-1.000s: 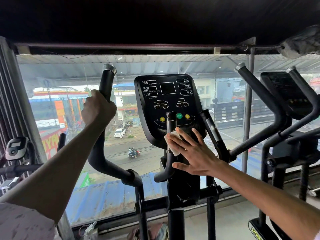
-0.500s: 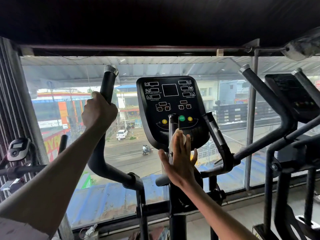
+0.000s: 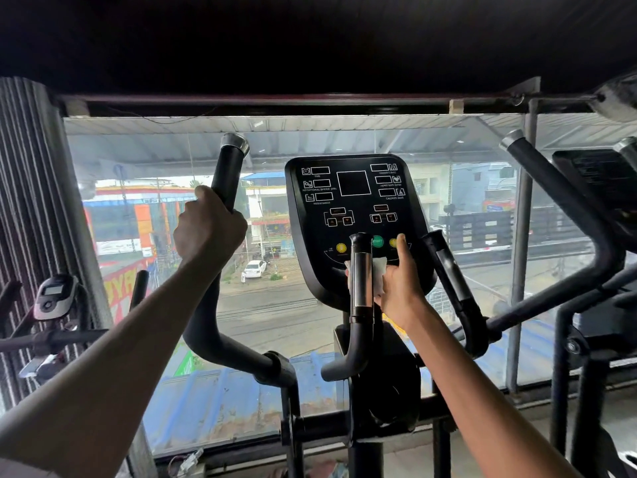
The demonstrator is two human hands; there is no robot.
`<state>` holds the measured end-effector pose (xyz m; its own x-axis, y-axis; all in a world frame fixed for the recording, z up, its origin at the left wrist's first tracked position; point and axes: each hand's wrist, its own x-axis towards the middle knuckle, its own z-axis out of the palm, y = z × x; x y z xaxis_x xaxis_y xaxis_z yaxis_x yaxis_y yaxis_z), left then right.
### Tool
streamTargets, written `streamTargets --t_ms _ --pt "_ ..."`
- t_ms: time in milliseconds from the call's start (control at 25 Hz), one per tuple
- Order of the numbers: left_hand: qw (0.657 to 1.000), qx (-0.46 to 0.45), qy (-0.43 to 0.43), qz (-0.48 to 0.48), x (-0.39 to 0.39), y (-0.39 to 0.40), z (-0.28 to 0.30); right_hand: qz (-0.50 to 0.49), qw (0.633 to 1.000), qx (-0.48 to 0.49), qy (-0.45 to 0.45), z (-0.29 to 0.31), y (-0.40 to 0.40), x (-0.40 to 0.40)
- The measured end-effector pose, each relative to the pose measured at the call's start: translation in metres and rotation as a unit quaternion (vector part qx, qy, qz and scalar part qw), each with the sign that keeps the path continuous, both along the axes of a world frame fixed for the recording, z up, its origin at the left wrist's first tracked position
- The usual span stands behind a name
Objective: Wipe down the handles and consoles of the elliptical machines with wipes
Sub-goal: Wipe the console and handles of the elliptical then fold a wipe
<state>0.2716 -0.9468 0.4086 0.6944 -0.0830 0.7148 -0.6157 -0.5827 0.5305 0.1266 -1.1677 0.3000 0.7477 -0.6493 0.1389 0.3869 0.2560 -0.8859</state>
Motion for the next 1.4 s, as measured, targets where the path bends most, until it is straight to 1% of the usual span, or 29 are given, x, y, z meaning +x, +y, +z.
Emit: streamTargets --t_ms 120,200,280,320,400,480,640,720,800,920,1000,1160,1280,1400 --pt "1.0 0.002 -0.002 -0.002 0.001 0.0 0.0 0.06 0.994 0.067 -0.061 0.022 -0.012 0.007" --pt "1.0 0.005 -0.006 0.0 0.002 0.001 0.0 0.111 0.987 0.088 -0.081 0.02 -0.015 0.013" --pt "1.0 0.007 -0.01 0.0 0.002 0.001 -0.001 0.169 0.977 0.102 -0.076 0.002 -0.015 0.015" --pt "1.0 0.007 -0.011 -0.002 0.002 0.001 -0.001 0.194 0.973 0.107 -0.059 -0.009 -0.011 0.013" --pt "1.0 0.008 -0.013 -0.003 0.004 0.001 -0.001 0.218 0.966 0.129 -0.043 -0.024 -0.001 0.007" --pt "1.0 0.008 -0.017 0.001 0.006 0.0 -0.002 0.211 0.968 0.128 -0.047 -0.024 -0.004 0.006" --pt "1.0 0.006 -0.015 0.004 0.007 -0.001 -0.002 0.167 0.972 0.146 -0.073 0.012 -0.019 0.02" --pt "1.0 0.003 -0.014 -0.003 0.008 0.001 -0.002 0.151 0.974 0.145 -0.081 0.017 -0.017 0.023" --pt "1.0 -0.001 -0.017 -0.014 0.008 0.002 -0.002 0.181 0.972 0.132 -0.077 0.003 -0.01 0.019" --pt "1.0 -0.004 -0.013 -0.017 0.007 0.002 -0.002 0.225 0.967 0.109 -0.042 -0.031 -0.001 0.009" --pt "1.0 -0.003 -0.011 -0.012 0.006 0.002 -0.002 0.218 0.971 0.096 -0.023 -0.04 0.002 0.005" --pt "1.0 -0.001 -0.016 -0.01 0.005 0.002 -0.002 0.174 0.984 0.024 -0.016 -0.021 0.0 0.004" --pt "1.0 -0.001 -0.008 -0.008 0.004 0.002 -0.001 0.145 0.988 0.047 -0.019 -0.033 0.005 0.003" --pt "1.0 -0.002 -0.008 -0.013 0.003 0.002 -0.002 0.161 0.985 0.068 -0.003 -0.054 0.006 -0.001"
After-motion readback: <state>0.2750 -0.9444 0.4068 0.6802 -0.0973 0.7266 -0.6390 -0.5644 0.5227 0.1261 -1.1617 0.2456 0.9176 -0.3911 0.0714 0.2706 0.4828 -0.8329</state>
